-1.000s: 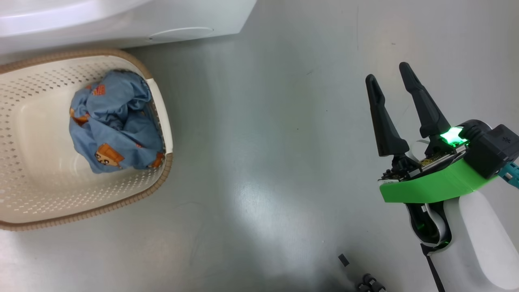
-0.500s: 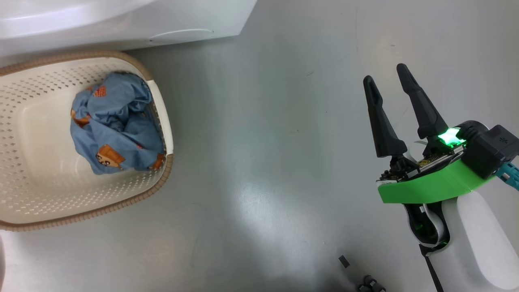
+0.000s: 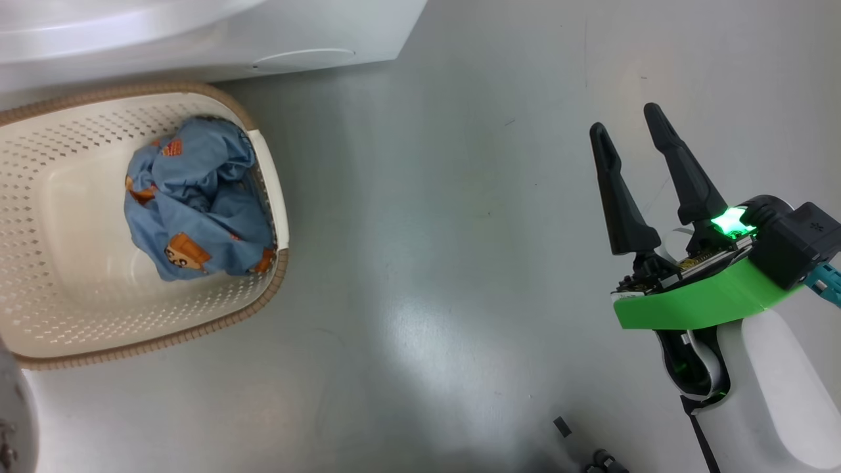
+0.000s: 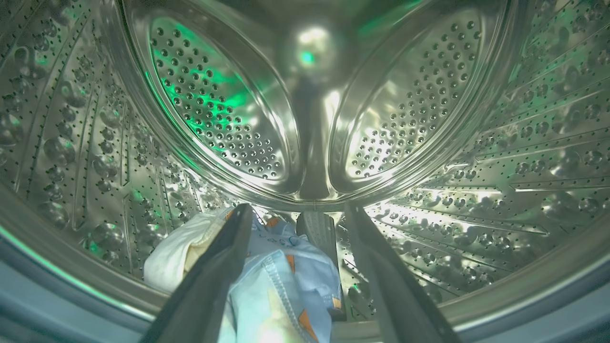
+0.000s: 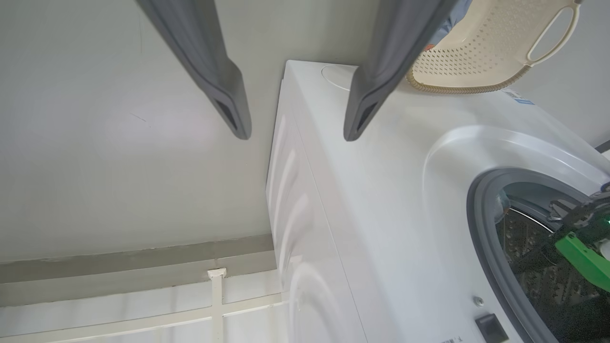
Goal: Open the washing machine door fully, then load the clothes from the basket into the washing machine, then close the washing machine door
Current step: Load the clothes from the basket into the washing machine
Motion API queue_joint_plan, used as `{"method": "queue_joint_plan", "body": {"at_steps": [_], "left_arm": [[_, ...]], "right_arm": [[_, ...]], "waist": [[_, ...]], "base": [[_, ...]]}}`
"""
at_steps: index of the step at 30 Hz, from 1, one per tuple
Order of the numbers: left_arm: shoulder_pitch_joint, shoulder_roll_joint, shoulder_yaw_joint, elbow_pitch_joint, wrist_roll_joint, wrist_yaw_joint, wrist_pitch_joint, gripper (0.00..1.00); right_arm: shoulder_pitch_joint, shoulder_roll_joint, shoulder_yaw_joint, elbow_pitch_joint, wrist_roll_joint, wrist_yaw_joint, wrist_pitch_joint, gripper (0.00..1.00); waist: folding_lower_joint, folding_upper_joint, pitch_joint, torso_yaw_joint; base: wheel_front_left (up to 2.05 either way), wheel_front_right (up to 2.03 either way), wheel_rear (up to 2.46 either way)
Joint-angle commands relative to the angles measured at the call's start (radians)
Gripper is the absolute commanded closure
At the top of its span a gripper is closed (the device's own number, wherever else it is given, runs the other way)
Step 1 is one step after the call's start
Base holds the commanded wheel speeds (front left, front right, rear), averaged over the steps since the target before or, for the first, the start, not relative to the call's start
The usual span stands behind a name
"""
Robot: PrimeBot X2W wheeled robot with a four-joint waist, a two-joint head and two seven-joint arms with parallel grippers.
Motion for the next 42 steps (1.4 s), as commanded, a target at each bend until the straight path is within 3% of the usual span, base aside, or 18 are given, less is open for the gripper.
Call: {"method": "queue_joint_plan", "body": {"at_steps": [1,18,29,42], "left_arm": [[0.024,0.039,0.012,-0.031,-0.003,-0.002,-0.005,0.0],[0.342,-0.068,0.145,-0.252,-0.034,-0.002,-0.005,0.0],[0.616,-0.118,0.114,-0.368,0.004,-0.002,-0.005,0.0],[0.849,-0.124,0.091,-0.447,-0.009,-0.002,-0.005,0.0]], "right_arm": [[0.035,-0.004,0.017,-0.021,0.002,0.01,-0.005,0.0],[0.071,-0.033,-0.034,-0.025,-0.009,0.01,-0.005,0.0],[0.13,-0.066,-0.054,0.003,-0.01,0.01,-0.005,0.0],[0.214,-0.095,-0.074,0.03,-0.006,0.01,-0.005,0.0]], "waist": [[0.0,-0.0001,-0.002,0.002],[0.0,-0.0001,-0.062,0.058],[0.0,-0.0001,-0.181,0.096],[0.0,-0.0001,-0.318,0.119]], "base": [[0.0,0.0,0.0],[0.0,0.0,0.0],[0.0,0.0,0.0],[0.0,0.0,0.0]]}}
